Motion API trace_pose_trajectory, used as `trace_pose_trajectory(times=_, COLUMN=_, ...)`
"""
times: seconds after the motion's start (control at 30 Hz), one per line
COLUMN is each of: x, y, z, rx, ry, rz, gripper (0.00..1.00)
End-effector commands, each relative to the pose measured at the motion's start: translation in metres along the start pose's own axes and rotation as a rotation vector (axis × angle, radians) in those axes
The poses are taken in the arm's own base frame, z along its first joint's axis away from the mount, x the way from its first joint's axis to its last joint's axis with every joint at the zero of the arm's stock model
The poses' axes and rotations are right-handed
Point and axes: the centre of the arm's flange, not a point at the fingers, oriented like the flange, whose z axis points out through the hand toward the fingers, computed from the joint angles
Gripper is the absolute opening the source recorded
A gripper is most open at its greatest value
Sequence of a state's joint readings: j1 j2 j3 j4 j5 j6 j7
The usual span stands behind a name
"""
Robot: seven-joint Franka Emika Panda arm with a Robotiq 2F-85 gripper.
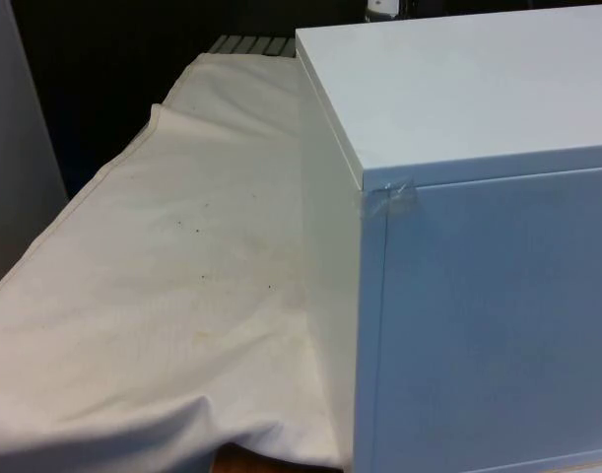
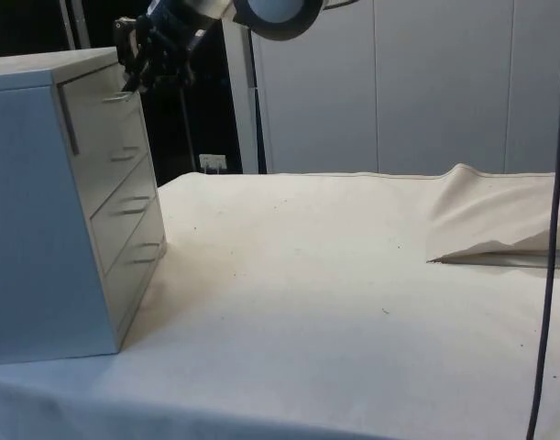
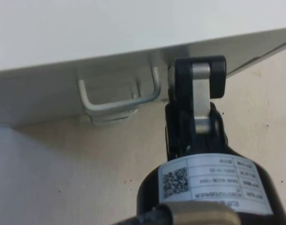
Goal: Open the drawer, then close it.
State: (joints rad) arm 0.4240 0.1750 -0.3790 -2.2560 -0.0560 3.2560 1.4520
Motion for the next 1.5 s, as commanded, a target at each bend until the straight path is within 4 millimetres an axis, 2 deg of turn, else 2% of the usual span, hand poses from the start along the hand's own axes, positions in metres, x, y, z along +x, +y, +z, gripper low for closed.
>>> trace_pose_trajectory(times=0.0, x=0.002, y=-0.001, z=-0.002, rx=0.002, ry=0.002, rz=0.011, gripper=0.00)
trace_pose_trajectory(times=0.3, x=0.005, y=0.011, z=-0.018, rx=-0.004, ry=-0.009, rz=0.026, gripper=0.00)
trace_pose_trajectory(times=0.33, x=0.004, y=0.009, z=-0.014, rx=-0.004, ry=-0.007, rz=0.019, gripper=0.00)
trace_pose_trajectory(times=0.37, x=0.005, y=0.014, z=-0.022, rx=-0.005, ry=-0.013, rz=0.029, gripper=0.00)
trace_pose_trajectory(times=0.57, x=0.008, y=0.028, z=-0.039, rx=-0.009, ry=-0.025, rz=0.046, gripper=0.00)
trace_pose_trajectory(times=0.63, x=0.007, y=0.029, z=-0.038, rx=-0.016, ry=-0.028, rz=0.043, gripper=0.00)
trace_pose_trajectory(times=0.9, x=0.009, y=0.046, z=-0.059, rx=-0.016, ry=-0.045, rz=0.065, gripper=0.00)
trace_pose_trajectory(times=1.23, x=0.009, y=0.057, z=-0.078, rx=-0.018, ry=-0.064, rz=0.079, gripper=0.00)
trace_pose_trajectory(times=1.47, x=0.007, y=0.055, z=-0.081, rx=-0.019, ry=-0.071, rz=0.076, gripper=0.00)
